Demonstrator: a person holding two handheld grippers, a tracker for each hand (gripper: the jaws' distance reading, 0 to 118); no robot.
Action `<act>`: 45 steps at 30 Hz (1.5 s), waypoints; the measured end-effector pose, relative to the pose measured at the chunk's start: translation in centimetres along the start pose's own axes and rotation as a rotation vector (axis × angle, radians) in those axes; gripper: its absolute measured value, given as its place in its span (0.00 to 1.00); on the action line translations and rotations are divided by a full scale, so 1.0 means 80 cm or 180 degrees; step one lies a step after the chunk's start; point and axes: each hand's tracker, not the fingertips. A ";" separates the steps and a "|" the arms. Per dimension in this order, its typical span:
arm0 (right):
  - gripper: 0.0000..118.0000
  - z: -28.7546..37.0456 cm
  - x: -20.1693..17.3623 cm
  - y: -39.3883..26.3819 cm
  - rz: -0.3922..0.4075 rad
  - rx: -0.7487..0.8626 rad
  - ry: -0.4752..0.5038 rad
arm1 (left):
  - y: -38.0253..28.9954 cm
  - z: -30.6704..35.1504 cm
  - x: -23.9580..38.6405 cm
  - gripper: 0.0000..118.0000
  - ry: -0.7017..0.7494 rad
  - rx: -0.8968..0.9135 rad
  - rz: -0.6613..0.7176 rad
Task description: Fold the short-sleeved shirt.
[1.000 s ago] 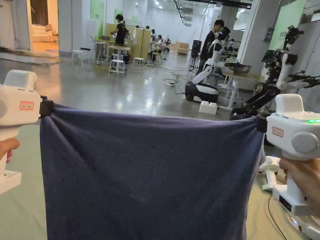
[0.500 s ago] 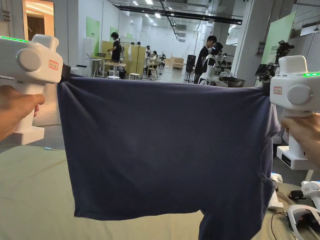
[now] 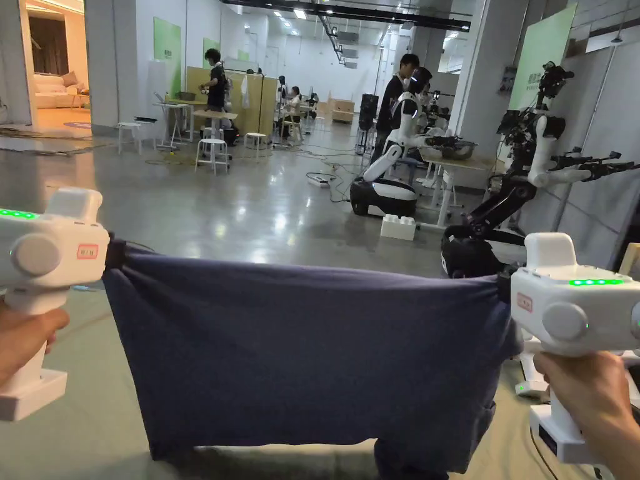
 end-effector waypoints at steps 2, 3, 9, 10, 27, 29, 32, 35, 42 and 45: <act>0.03 0.018 -0.002 -0.045 0.0015 -0.0067 0.0015 | -0.046 0.011 0.002 0.05 -0.0041 -0.0047 -0.0004; 0.03 0.027 -0.003 -0.063 0.0000 -0.0090 -0.0004 | -0.064 0.016 0.000 0.05 -0.0089 -0.0116 -0.0015; 0.03 0.112 -0.009 -0.162 0.0048 -0.0325 -0.0003 | -0.177 0.095 -0.001 0.05 -0.0296 -0.0239 0.0223; 0.03 0.130 -0.012 -0.177 0.0090 -0.0353 0.0002 | -0.193 0.111 -0.003 0.05 -0.0312 -0.0278 0.0230; 0.03 0.286 -0.030 -0.385 0.0418 -0.1722 0.0240 | -0.420 0.212 -0.010 0.05 -0.0504 -0.1578 0.0258; 0.03 0.290 -0.033 -0.417 0.0403 -0.1898 0.0254 | -0.448 0.202 -0.006 0.05 -0.0497 -0.1781 0.0228; 0.03 0.294 -0.039 -0.452 0.0368 -0.2169 0.0306 | -0.491 0.189 -0.014 0.05 -0.0461 -0.2031 0.0214; 0.03 0.289 -0.043 -0.482 0.0370 -0.2340 0.0365 | -0.517 0.173 -0.011 0.05 -0.0414 -0.2241 0.0129; 0.08 0.280 -0.051 -0.493 0.0298 -0.2451 0.0296 | -0.535 0.164 -0.002 0.05 -0.0352 -0.2296 0.0198; 0.40 0.278 -0.055 -0.486 0.0503 -0.2525 0.0105 | -0.529 0.167 -0.001 0.16 -0.0331 -0.2261 0.0213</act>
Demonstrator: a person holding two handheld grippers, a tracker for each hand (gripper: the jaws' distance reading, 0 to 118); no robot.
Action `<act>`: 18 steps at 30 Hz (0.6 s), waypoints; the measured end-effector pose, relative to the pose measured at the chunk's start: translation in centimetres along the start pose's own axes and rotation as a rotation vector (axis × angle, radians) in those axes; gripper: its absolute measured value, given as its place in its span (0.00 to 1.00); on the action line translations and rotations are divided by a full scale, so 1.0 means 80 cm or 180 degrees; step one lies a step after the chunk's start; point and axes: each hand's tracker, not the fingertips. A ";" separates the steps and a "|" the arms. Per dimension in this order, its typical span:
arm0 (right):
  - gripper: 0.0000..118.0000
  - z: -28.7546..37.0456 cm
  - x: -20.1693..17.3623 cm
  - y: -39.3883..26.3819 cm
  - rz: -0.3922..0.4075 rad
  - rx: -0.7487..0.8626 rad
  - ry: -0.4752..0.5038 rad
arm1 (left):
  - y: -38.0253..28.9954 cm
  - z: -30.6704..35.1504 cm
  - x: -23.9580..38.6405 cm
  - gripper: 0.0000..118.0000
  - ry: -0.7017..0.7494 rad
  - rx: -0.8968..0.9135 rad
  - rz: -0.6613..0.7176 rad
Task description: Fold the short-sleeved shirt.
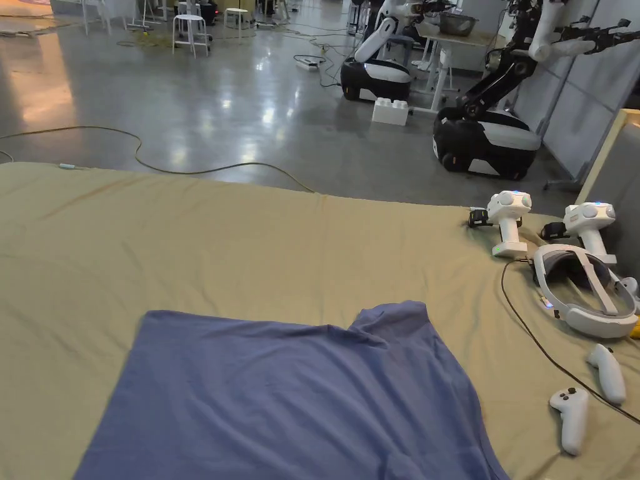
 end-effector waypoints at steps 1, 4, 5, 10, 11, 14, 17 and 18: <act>0.53 0.005 0.001 0.004 0.0003 0.0029 -0.0077 | 0.003 0.003 0.001 0.23 0.0026 0.0019 -0.0008; 0.54 0.028 0.010 0.017 -0.0182 0.0368 -0.0106 | 0.016 0.018 0.002 0.26 0.0144 0.0205 -0.0064; 0.54 0.036 0.013 0.023 -0.0267 0.0506 -0.0087 | 0.022 0.025 0.003 0.30 0.0126 0.0308 -0.0052; 0.56 0.083 0.015 0.072 -0.0734 0.1418 0.0008 | 0.067 0.073 0.034 0.36 -0.0076 0.1142 -0.0036; 0.56 0.083 0.013 0.080 -0.0784 0.1559 -0.0014 | 0.076 0.079 0.043 0.36 -0.0057 0.1265 -0.0063; 0.56 0.101 -0.001 0.108 -0.0956 0.2041 -0.0044 | 0.100 0.097 0.073 0.36 0.0004 0.1655 -0.0114; 0.56 0.116 -0.018 0.128 -0.1130 0.2404 -0.0022 | 0.117 0.114 0.102 0.36 0.0040 0.2020 -0.0159; 0.54 0.121 -0.025 0.133 -0.1164 0.2522 -0.0036 | 0.120 0.123 0.117 0.35 0.0063 0.2175 -0.0175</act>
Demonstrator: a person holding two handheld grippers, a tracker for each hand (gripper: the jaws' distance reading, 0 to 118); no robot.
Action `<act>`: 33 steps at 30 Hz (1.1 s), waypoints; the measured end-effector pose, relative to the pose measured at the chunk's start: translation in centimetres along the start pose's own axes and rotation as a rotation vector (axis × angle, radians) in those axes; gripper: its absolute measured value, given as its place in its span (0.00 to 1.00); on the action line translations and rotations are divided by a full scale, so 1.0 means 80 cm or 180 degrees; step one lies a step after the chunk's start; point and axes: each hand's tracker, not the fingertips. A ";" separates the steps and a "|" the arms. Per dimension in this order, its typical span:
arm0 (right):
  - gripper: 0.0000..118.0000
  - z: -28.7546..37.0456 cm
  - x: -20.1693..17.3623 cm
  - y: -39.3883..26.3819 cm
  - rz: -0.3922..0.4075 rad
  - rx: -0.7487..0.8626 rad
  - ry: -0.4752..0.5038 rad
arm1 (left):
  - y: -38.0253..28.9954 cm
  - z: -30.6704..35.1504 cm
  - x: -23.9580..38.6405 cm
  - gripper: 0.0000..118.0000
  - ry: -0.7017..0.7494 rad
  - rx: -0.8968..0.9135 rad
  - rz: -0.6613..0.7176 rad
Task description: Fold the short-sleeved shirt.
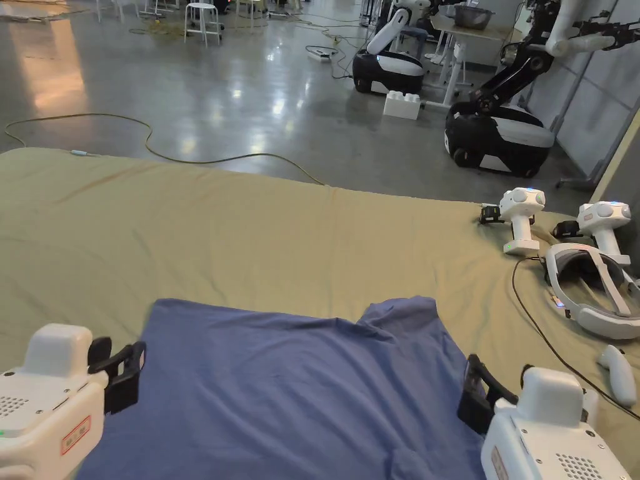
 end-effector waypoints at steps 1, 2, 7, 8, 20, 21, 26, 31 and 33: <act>0.51 0.000 -0.009 0.004 -0.0011 0.0122 0.0015 | 0.007 0.004 0.011 0.35 0.0039 0.0138 -0.0022; 0.47 0.001 -0.016 0.006 0.0001 0.0209 0.0012 | 0.013 0.007 0.019 0.33 0.0067 0.0260 -0.0053; 0.00 0.005 -0.044 0.013 0.0088 0.0477 -0.0051 | 0.032 0.019 0.061 0.10 0.0127 0.0610 -0.0259; 0.00 0.006 -0.043 0.013 0.0065 0.0525 0.0030 | 0.032 0.016 0.060 0.04 0.0102 0.0629 -0.0268; 0.00 0.002 -0.057 0.011 0.0261 0.0438 0.0188 | 0.004 0.010 0.026 0.00 -0.0016 0.0008 -0.0187; 0.00 0.000 -0.058 0.010 0.0269 0.0404 0.0202 | -0.004 0.012 0.012 0.00 -0.0025 -0.0125 -0.0165; 0.00 -0.006 -0.056 -0.007 0.0334 0.0208 0.0238 | -0.051 0.019 -0.055 0.00 0.0065 -0.0940 -0.0058; 0.00 -0.016 -0.056 -0.030 0.0322 -0.0028 0.0252 | -0.106 0.015 -0.115 0.00 0.0034 -0.1721 0.0446; 0.00 -0.019 -0.057 -0.037 0.0312 -0.0118 0.0264 | -0.128 0.004 -0.132 0.06 -0.0019 -0.1950 0.0535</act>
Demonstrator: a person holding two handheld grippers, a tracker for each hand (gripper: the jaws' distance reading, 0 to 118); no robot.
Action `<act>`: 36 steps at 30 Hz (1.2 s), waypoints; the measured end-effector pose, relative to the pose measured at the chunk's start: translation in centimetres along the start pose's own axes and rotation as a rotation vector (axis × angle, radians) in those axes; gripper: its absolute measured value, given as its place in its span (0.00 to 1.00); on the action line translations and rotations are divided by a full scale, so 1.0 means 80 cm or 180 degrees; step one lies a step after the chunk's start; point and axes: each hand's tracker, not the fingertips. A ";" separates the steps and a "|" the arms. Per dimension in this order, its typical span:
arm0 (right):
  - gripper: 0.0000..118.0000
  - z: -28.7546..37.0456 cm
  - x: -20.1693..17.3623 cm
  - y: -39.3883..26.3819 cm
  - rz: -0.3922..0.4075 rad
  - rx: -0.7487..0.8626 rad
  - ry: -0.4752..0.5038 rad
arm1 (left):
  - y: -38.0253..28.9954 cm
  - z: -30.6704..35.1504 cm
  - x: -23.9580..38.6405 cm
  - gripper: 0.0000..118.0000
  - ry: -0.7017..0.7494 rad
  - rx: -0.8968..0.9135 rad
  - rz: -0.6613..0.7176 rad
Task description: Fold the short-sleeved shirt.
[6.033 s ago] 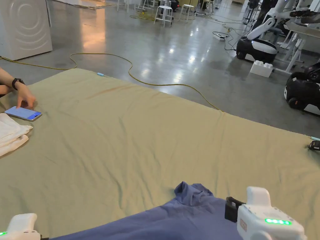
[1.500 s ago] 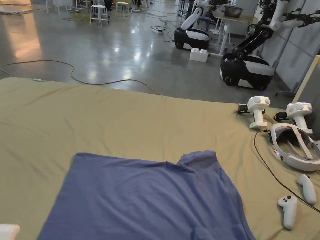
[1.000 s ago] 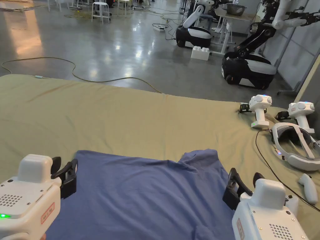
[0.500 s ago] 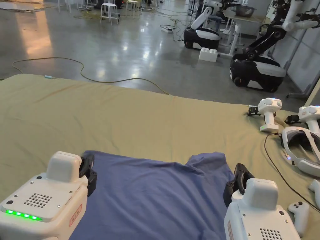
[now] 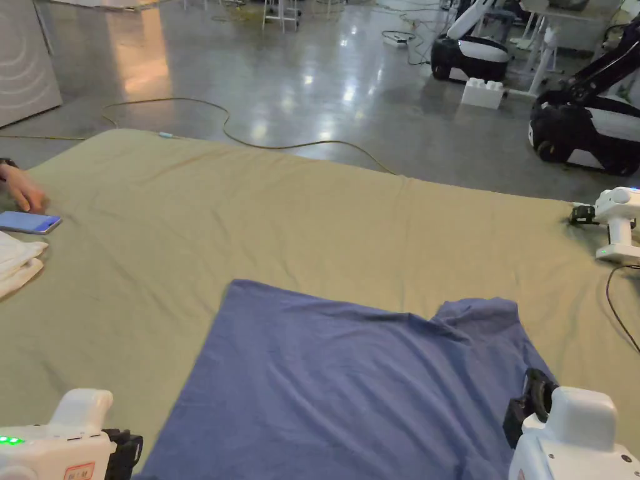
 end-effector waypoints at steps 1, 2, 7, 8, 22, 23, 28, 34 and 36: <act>0.00 -0.002 -0.002 -0.004 0.0006 -0.0038 -0.0001 | -0.004 -0.008 -0.005 0.15 -0.0056 -0.0080 0.0039; 0.00 -0.003 -0.003 -0.007 0.0014 -0.0070 0.0006 | -0.006 -0.013 -0.008 0.26 -0.0082 -0.0128 0.0085; 0.00 -0.005 -0.004 -0.017 0.0061 -0.0179 0.0019 | -0.013 -0.045 0.007 0.49 0.0145 -0.0490 0.0229; 0.00 -0.004 -0.002 -0.019 0.0065 -0.0194 0.0017 | -0.015 -0.056 0.008 0.49 0.0202 -0.0588 0.0224; 0.00 0.018 0.074 -0.030 0.0060 -0.0735 -0.0222 | -0.023 -0.066 0.053 0.07 0.0430 -0.0600 -0.0109; 0.02 0.021 0.088 -0.030 0.0051 -0.0845 -0.0255 | -0.021 -0.071 0.045 0.07 0.0385 -0.0597 -0.0078; 0.58 0.037 0.152 -0.044 -0.0121 -0.1573 -0.0179 | -0.017 -0.051 0.037 0.07 0.0284 -0.0537 -0.0016; 0.58 0.053 0.170 -0.103 -0.0223 -0.2242 -0.0070 | -0.014 -0.040 0.041 0.07 0.0284 -0.0501 -0.0037; 0.58 0.052 0.165 -0.126 -0.0211 -0.2431 -0.0031 | -0.017 -0.044 0.037 0.07 0.0291 -0.0516 -0.0050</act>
